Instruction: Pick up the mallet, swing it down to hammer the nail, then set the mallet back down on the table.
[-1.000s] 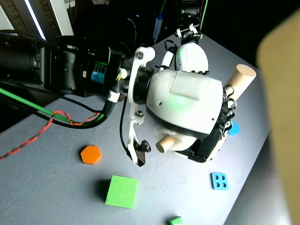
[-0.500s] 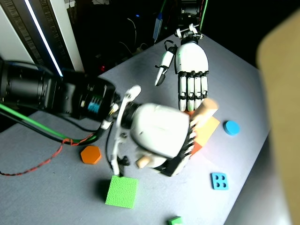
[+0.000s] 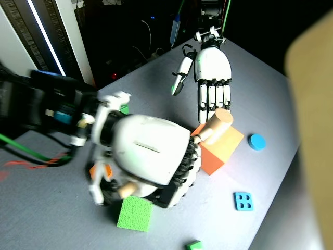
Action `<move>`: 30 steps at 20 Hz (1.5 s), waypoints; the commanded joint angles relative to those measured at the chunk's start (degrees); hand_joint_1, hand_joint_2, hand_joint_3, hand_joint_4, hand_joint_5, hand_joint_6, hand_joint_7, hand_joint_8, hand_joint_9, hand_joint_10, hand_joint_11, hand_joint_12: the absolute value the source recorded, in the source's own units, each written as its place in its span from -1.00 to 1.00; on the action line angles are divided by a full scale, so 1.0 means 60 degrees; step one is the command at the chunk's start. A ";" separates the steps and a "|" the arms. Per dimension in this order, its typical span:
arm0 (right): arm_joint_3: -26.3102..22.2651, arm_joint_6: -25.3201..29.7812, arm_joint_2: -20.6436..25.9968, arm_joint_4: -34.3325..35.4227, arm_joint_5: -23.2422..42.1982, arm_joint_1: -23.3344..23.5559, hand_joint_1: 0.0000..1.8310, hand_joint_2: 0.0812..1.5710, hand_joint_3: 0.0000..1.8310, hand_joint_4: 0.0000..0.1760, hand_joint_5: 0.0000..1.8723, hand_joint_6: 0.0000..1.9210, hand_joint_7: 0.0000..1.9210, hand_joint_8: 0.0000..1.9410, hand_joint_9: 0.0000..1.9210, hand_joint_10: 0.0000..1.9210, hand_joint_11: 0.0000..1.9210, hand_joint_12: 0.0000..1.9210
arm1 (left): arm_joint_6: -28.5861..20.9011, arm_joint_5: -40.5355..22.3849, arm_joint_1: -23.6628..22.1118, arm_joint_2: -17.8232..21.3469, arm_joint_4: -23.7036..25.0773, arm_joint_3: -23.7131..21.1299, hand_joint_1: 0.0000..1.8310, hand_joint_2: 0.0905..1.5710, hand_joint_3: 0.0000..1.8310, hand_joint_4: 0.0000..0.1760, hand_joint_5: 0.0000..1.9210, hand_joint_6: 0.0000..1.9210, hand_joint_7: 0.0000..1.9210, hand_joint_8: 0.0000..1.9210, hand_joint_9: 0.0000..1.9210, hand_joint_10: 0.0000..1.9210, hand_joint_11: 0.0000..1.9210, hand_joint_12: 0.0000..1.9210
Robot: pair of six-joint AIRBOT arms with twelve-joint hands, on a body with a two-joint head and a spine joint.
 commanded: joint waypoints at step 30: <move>0.2145 0.4782 -0.2113 -0.8123 -0.2602 -0.0274 -0.70 0.86 -1.00 -1.00 0.09 1.00 0.17 1.00 0.26 1.00 0.33 1.00 | -0.1364 0.0648 -0.2048 0.0689 0.1729 0.0220 -1.00 0.59 -1.00 -1.00 -0.88 -1.00 -0.85 -1.00 -0.88 -1.00 -1.00 -0.73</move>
